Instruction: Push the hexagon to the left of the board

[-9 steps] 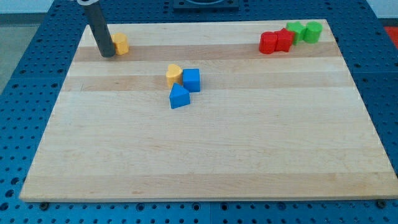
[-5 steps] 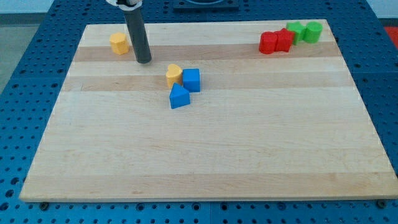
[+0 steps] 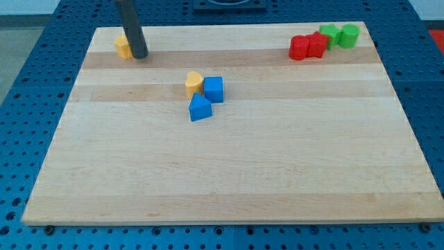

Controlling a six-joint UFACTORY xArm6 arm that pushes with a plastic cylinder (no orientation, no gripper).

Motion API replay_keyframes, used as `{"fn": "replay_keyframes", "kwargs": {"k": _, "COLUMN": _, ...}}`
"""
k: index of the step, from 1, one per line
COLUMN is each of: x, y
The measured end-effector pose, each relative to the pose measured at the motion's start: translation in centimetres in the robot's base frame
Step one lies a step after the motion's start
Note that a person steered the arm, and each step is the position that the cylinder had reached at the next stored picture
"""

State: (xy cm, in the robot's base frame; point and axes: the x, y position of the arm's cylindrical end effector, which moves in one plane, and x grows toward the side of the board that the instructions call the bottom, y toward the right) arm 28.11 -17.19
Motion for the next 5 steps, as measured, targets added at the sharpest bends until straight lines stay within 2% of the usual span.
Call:
{"fn": "replay_keyframes", "kwargs": {"k": 1, "x": 0.88, "y": 3.55}}
{"fn": "replay_keyframes", "kwargs": {"k": 5, "x": 0.89, "y": 3.66}}
